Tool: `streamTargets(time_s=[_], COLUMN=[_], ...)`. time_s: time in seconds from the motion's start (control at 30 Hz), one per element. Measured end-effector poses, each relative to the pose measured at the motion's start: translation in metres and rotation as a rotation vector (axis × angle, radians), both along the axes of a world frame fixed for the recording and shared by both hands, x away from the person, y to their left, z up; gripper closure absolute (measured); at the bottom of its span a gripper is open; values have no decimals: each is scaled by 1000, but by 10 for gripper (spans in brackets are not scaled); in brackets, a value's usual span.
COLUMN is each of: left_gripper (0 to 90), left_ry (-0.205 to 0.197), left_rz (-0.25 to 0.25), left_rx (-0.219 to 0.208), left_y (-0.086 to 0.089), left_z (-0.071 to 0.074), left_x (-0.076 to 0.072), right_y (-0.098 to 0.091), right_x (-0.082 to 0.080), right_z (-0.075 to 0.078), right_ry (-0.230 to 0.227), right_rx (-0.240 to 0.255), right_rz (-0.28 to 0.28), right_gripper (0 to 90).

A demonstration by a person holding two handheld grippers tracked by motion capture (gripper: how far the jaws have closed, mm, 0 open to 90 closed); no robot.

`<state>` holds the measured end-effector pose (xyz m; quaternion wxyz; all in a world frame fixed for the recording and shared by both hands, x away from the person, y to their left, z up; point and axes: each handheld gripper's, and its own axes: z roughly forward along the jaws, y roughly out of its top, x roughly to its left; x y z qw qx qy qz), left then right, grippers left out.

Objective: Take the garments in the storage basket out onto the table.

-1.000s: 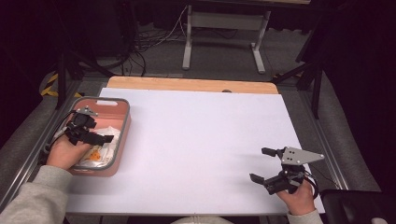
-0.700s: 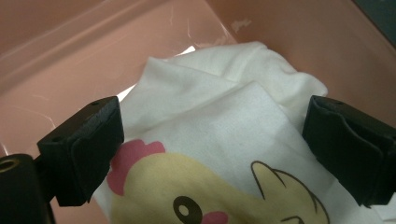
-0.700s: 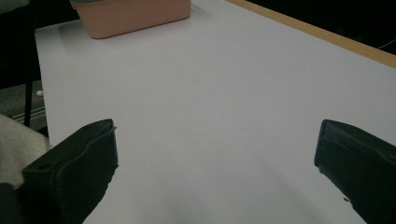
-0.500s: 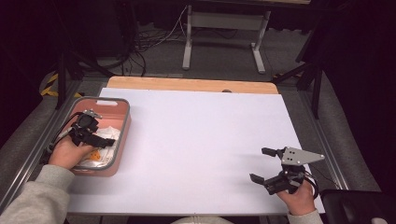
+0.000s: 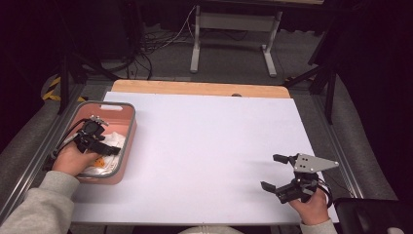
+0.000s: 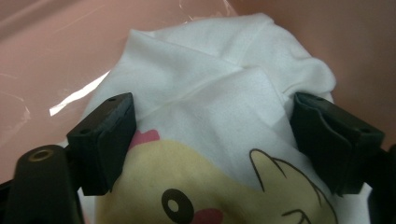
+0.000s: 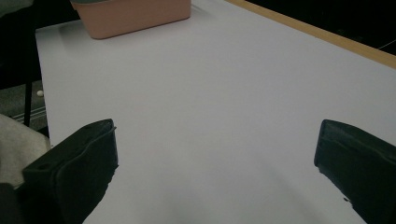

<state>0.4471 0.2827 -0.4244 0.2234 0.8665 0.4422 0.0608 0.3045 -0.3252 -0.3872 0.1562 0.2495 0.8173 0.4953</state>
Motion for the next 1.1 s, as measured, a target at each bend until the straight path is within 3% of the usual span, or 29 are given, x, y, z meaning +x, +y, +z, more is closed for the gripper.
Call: streamTargets(time_s=[0.13, 0.43, 0.47, 0.63, 0.8, 0.93, 1.1], left_gripper=[228, 489, 553, 637, 667, 678, 680], left_ry=[13, 15, 17, 4, -13, -48, -79], left_rz=[7, -6, -2, -4, 0, 4, 18], left_rx=[-2, 4, 8, 34, 45, 60, 38], left_y=[-1, -2, -2, -4, -5, -4, -2], left_z=[-1, 3, 4, 6, 9, 15, 20], left_x=[0, -3, -3, -5, -7, -9, -13], right_y=[0, 1, 0, 0, 0, 0, 1], right_x=[0, 0, 0, 0, 0, 0, 0], right_z=[0, 0, 1, 0, 0, 0, 0], right_ry=[2, 3, 1, 2, 2, 2, 5], right_rx=[-1, 2, 1, 0, -1, -1, -4], right_rz=[3, 13, 11, 12, 11, 10, 18], right_gripper=[0, 0, 0, 0, 0, 0, 0])
